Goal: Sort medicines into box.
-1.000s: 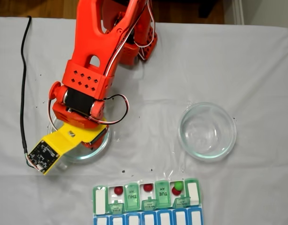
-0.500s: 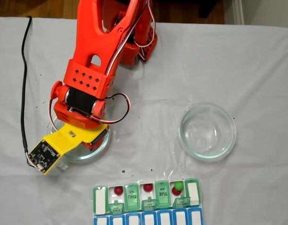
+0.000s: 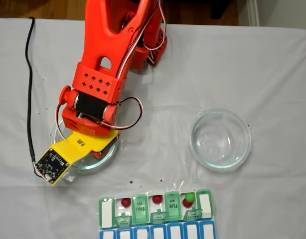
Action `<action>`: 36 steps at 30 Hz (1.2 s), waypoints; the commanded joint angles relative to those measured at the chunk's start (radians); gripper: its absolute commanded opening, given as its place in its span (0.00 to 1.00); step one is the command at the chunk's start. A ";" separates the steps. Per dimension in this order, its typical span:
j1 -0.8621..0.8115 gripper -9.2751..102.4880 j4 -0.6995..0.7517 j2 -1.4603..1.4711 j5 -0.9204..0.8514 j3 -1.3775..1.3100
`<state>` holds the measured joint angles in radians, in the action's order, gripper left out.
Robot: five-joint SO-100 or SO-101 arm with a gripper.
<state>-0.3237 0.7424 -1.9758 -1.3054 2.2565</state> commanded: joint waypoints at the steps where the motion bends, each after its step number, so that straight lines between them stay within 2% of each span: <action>1: 0.029 0.08 -0.021 -0.081 0.009 0.005; 10: 0.020 0.08 0.026 -0.127 -0.005 -0.008; 17: -0.015 0.08 0.100 -0.405 -0.006 -0.006; 20: -0.008 0.08 0.150 -0.465 0.017 -0.046; 23: -0.008 0.08 0.141 -0.499 0.055 -0.091; 27: 0.035 0.08 0.175 -0.422 0.158 -0.247; 36: 0.278 0.08 0.247 -0.204 0.503 -0.491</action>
<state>-0.1427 0.9664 -2.2181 -0.9127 1.9374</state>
